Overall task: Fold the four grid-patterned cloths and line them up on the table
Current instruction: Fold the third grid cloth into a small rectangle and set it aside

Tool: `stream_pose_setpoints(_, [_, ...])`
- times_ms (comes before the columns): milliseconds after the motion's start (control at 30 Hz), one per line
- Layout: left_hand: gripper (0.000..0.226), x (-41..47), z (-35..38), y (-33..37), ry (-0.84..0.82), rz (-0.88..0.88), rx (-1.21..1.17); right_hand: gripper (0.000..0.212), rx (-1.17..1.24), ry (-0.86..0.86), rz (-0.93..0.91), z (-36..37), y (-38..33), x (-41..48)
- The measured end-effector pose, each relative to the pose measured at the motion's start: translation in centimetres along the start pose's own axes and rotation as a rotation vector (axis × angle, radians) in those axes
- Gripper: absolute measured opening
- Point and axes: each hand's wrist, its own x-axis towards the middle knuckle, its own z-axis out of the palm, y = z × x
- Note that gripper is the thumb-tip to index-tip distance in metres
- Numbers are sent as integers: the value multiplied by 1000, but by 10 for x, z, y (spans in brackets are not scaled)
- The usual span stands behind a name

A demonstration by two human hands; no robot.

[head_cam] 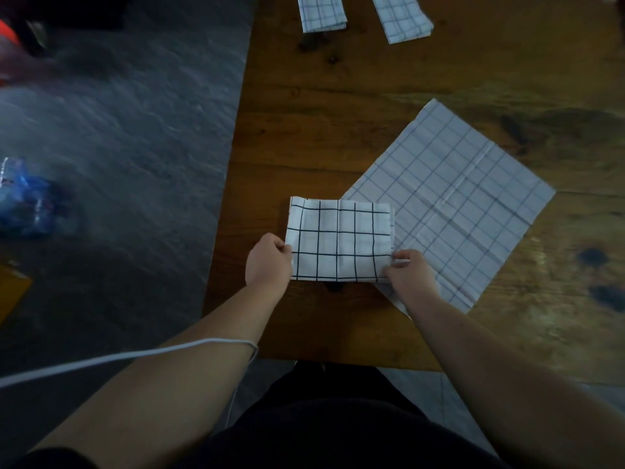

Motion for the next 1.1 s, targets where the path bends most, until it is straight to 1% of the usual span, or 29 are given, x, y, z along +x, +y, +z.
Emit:
stream_pose_setpoints(133, [10,-1,0,-1,-16,-1,-14,7,-68,-24,-45,-1,-4,0])
stream_pose_setpoints(200, [12,0,-2,-1,-25,-2,-32,15,-6,-36,-5,-1,-6,-1])
stream_pose_setpoints(267, [13,-2,-4,1,-26,-3,-76,12,73,-9,11,-4,-7,-4])
stream_pose_setpoints(367, [10,-8,-7,4,-41,46,-134,10,27,47,-74,-8,-5,-7])
stream_pose_setpoints(467, [4,-15,-12,7,-75,98,-212,11,-5,71,-114,-10,-1,-9])
stream_pose_setpoints(567, [4,-20,-19,7,-80,134,-270,15,8,38,-112,-12,4,-8])
stream_pose_setpoints(667, [9,-19,-22,4,-113,116,-328,21,57,5,-80,-14,5,-5])
stream_pose_setpoints(767, [16,-18,-22,2,-183,61,-393,31,112,-7,-69,-15,6,-2])
stream_pose_setpoints(833, [25,-17,-21,4,-247,20,-429,35,130,-18,-71,-16,5,-2])
stream_pose_setpoints(933, [37,-14,-23,7,-394,-25,-439,39,109,-54,-79,-16,6,0])
stream_pose_setpoints(1000, [33,-13,-23,10,-459,-31,-421,44,112,-67,-66,-15,5,0])
stream_pose_setpoints(1100, [25,-15,-24,15,-479,-23,-420,44,101,-61,-68,-15,3,0])
